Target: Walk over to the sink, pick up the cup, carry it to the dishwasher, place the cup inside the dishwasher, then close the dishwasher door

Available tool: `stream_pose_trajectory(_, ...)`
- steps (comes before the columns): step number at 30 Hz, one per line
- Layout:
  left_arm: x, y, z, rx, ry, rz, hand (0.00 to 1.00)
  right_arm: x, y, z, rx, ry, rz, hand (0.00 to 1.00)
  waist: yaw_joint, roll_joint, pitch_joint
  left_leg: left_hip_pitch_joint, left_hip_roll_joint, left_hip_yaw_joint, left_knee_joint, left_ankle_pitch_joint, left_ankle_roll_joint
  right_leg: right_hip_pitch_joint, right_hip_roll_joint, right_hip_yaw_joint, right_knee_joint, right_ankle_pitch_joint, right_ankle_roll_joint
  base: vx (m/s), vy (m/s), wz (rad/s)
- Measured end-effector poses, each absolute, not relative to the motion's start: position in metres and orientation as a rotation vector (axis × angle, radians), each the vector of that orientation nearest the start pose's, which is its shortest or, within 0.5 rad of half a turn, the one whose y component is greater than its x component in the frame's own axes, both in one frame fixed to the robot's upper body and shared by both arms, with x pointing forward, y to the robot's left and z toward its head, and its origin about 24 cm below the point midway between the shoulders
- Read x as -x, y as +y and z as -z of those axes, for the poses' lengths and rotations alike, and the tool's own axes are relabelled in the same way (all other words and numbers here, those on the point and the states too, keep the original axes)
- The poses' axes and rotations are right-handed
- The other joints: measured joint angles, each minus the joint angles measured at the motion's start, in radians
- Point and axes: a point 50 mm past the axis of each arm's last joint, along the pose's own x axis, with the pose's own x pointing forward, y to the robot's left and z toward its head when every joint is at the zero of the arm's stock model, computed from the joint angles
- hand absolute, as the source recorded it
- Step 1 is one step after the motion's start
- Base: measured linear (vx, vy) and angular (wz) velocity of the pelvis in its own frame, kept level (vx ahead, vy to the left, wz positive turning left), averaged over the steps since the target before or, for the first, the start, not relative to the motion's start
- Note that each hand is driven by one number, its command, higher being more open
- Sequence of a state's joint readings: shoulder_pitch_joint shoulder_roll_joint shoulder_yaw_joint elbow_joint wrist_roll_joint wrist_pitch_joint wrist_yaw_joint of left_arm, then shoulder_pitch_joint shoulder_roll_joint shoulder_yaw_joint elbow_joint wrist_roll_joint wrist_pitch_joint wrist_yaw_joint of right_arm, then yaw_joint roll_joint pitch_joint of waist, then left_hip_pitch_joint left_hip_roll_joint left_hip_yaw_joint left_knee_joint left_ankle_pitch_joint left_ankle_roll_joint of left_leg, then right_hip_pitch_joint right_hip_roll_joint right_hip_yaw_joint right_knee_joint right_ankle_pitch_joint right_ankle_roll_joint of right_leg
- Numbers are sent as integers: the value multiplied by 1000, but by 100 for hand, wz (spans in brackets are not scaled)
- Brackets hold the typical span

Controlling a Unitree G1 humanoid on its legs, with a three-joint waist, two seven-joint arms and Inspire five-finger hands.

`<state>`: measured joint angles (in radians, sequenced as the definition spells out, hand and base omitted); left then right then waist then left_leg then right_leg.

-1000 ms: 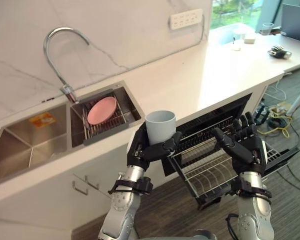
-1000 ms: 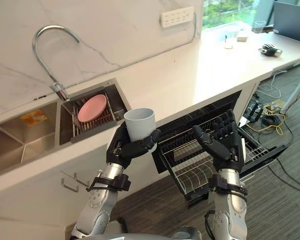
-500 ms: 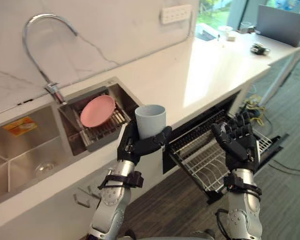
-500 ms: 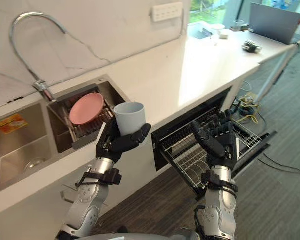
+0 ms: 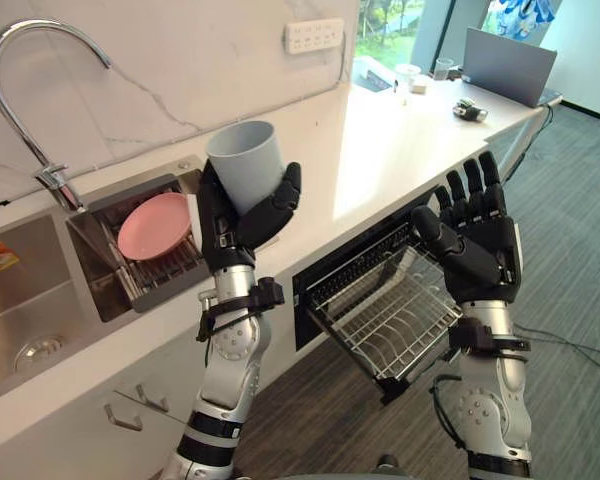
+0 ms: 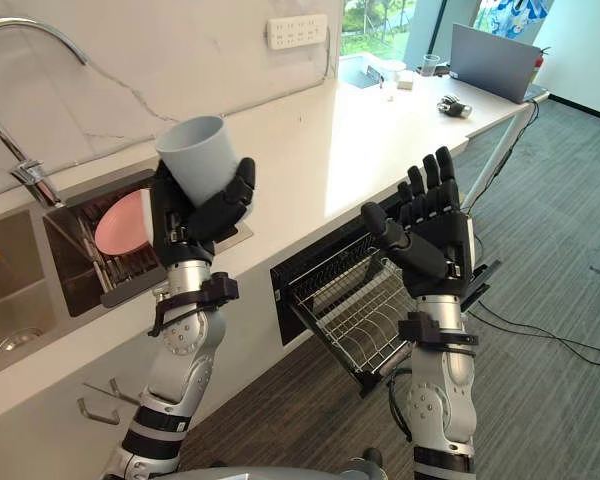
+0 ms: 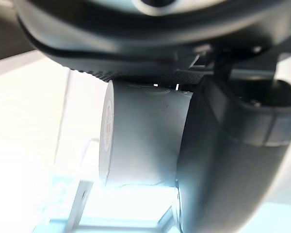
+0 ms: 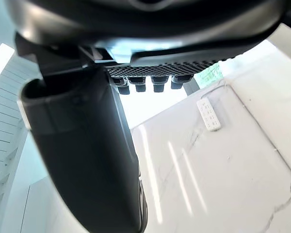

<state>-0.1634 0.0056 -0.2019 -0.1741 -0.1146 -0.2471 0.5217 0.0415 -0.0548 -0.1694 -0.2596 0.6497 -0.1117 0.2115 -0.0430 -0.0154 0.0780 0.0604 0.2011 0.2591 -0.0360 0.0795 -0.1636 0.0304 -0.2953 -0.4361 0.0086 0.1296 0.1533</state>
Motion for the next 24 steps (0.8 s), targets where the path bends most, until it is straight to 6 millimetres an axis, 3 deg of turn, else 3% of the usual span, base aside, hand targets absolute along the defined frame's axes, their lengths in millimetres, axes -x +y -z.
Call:
stream_pose_trajectory(7,-265,112,-122,195,-466,-296,0,-240,-177,-107,-669,-369,-235,100,-2,1,-1,0,15,-2,-9,13,-10,10,22,-5,-30,4,7,-4,-1,1)
stream_pose_trajectory(12,-270,102,-113,3,-465,-285,0,-250,-162,-119,-702,-364,-428,100,-5,6,2,-14,37,-8,18,15,-15,15,42,-5,-35,5,7,2,-6,0)
stream_pose_trajectory(15,-276,104,-104,-113,-451,-288,0,-261,-155,-127,-693,-352,-549,100,-3,20,11,-61,68,-18,156,-32,9,31,57,-5,-27,-16,-5,-28,-30,2)
stream_pose_trajectory(16,-277,106,-98,-182,-444,-290,0,-266,-155,-128,-698,-338,-589,100,-1,38,23,-107,94,-16,275,-64,60,52,72,-8,-27,-36,-14,-67,-56,12)
stream_pose_trajectory(19,-277,107,-94,-224,-442,-294,0,-269,-156,-122,-695,-304,-599,100,3,61,36,-131,110,-41,358,-72,68,86,86,-9,-34,-41,-25,-33,-35,10)
stream_pose_trajectory(20,-276,107,-94,-228,-458,-299,0,-270,-155,-117,-694,-279,-601,100,6,60,40,-132,94,-92,357,-109,54,91,89,15,-42,-36,-31,0,75,-18)
stream_pose_trajectory(22,-274,105,-97,-243,-488,-298,0,-271,-151,-112,-689,-248,-614,100,12,88,31,-92,64,-139,296,-153,31,88,102,54,-43,-34,-28,34,130,-39)
stream_pose_trajectory(23,-273,103,-101,-261,-515,-295,0,-271,-145,-109,-688,-226,-632,100,20,79,33,-49,46,-131,245,-154,6,85,95,87,-46,-28,-21,67,124,-44)
stream_pose_trajectory(24,-272,101,-105,-271,-542,-286,0,-270,-137,-108,-685,-208,-662,100,20,66,32,-39,28,-115,224,-147,6,81,82,106,-60,-17,-14,69,91,-36)
